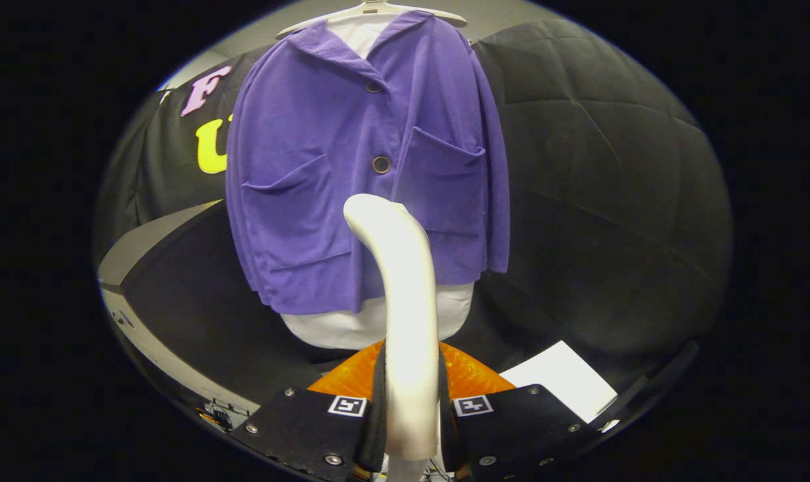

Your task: Iron the clothes twice with a garment steamer, once on the left side and once on the right side.

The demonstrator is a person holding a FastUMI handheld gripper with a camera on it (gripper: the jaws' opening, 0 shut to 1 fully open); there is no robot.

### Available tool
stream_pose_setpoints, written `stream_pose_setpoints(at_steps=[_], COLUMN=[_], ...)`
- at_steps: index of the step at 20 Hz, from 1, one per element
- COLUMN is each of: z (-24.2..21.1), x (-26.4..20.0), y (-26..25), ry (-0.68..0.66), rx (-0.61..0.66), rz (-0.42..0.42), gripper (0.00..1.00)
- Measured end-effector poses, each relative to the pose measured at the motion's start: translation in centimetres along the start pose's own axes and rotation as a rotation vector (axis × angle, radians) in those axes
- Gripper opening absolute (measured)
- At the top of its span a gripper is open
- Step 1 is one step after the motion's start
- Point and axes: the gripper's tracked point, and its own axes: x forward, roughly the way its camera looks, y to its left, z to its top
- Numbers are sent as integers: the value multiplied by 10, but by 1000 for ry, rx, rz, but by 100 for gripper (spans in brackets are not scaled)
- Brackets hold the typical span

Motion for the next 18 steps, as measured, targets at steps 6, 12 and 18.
stream_pose_setpoints(at_steps=[6, 12, 18], z=[16, 57, 109], x=[-58, -140, -208], y=[43, 99, 139], ry=[-54, -153, -313], rx=[-103, -183, -249], rz=[127, 312, 408], gripper=[33, 33, 33])
